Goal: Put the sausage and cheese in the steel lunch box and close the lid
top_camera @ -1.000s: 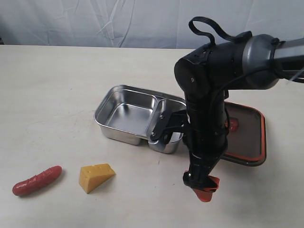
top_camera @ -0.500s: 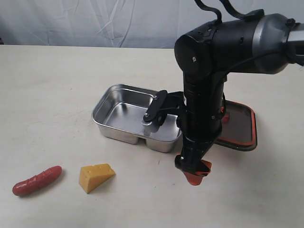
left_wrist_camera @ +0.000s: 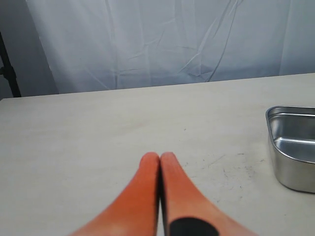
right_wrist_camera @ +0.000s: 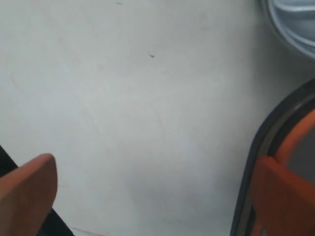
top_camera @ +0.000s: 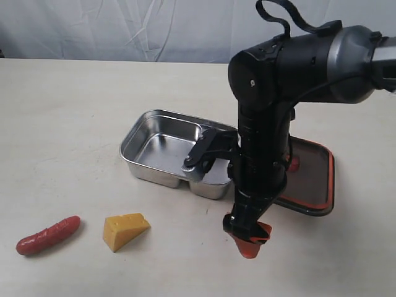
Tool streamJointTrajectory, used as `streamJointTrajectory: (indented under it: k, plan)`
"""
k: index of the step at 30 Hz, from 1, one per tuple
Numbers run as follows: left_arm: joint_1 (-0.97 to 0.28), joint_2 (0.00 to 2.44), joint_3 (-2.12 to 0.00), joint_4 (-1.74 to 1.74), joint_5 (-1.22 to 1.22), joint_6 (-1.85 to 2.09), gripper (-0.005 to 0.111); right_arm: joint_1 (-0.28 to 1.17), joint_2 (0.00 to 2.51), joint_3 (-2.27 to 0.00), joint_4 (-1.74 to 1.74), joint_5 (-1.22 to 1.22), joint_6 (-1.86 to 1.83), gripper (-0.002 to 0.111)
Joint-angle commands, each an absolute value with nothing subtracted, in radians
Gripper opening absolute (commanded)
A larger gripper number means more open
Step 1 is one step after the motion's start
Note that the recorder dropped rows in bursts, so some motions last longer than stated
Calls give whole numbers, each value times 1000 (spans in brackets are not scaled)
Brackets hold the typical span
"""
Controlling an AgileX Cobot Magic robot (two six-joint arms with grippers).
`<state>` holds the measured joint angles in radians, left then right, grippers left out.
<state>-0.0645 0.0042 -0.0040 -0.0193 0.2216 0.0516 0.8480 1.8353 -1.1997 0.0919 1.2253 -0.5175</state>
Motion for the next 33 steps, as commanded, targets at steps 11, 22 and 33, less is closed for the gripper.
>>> streamJointTrajectory:
  k: [11,22,33]
  plan:
    - [-75,0,0,-20,208,48,0,850,1912,-1172,137,1221,-522,105]
    - [-75,0,0,-20,208,48,0,850,1889,-1150,112,1221,-458,105]
    - [-75,0,0,-20,208,48,0,850,1781,-1123,138,1217,-342,105]
